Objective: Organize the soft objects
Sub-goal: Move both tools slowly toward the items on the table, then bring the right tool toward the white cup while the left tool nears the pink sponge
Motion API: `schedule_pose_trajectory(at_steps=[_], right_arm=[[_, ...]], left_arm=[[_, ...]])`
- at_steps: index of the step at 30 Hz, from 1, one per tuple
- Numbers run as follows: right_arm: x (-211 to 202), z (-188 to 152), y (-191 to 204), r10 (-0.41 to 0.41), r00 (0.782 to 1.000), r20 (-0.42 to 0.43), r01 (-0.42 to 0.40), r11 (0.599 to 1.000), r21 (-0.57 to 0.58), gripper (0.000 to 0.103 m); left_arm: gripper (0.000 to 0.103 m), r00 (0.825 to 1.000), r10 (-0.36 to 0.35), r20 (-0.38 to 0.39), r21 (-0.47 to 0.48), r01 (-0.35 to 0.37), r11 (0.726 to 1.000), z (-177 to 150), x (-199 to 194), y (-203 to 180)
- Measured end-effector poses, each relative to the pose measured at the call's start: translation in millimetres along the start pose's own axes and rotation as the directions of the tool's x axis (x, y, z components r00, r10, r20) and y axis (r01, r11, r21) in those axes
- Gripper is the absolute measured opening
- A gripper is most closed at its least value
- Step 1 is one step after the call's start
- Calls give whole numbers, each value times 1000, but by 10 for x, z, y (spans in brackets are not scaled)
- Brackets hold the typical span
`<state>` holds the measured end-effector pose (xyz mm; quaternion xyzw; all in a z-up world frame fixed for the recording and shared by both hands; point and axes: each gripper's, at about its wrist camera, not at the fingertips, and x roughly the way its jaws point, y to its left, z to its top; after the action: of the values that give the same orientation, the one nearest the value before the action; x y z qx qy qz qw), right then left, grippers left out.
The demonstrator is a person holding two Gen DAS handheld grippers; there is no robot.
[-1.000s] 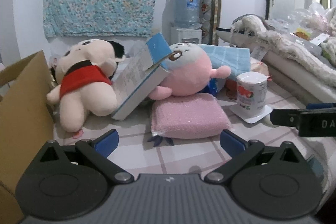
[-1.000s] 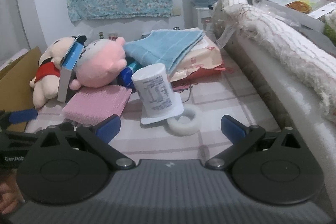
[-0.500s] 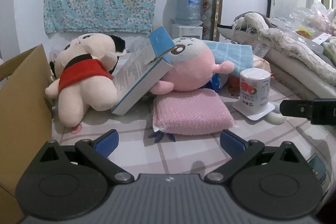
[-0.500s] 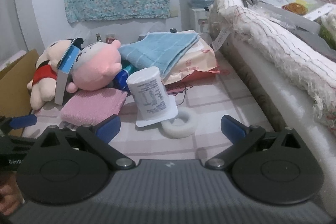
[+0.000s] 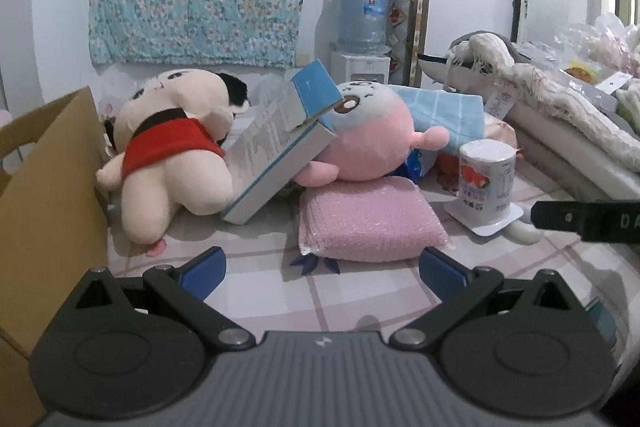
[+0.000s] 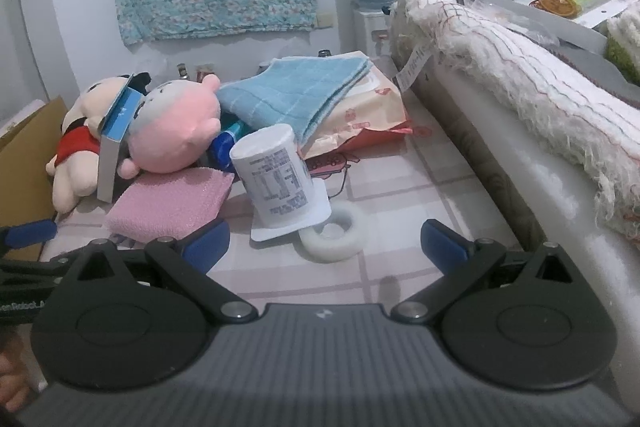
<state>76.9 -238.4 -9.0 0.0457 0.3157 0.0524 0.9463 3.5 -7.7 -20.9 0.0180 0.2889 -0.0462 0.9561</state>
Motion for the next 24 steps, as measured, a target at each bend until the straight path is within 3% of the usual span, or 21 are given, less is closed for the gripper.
schedule_pose_trajectory(at_steps=[8, 10, 12, 19, 24], right_arm=[[24, -3, -10, -15, 1000, -3, 15, 1000, 2, 102], [35, 14, -40, 15, 1000, -15, -15, 1000, 24, 102], [36, 21, -56, 44, 999, -15, -43, 998, 42, 102], [32, 25, -33, 29, 1000, -9, -29, 999, 21, 102], [61, 67, -105, 51, 999, -19, -50, 997, 54, 102]], left_arm=[[103, 1000, 24, -1, -28, -24, 999, 26, -4, 50], [103, 1000, 22, 9, -26, -21, 999, 68, -15, 34], [103, 999, 41, 31, -16, -40, 999, 65, -41, 9], [103, 992, 121, 35, 2, -121, 993, -68, -1, -20], [103, 994, 98, 55, -18, -97, 995, 4, 39, -83]])
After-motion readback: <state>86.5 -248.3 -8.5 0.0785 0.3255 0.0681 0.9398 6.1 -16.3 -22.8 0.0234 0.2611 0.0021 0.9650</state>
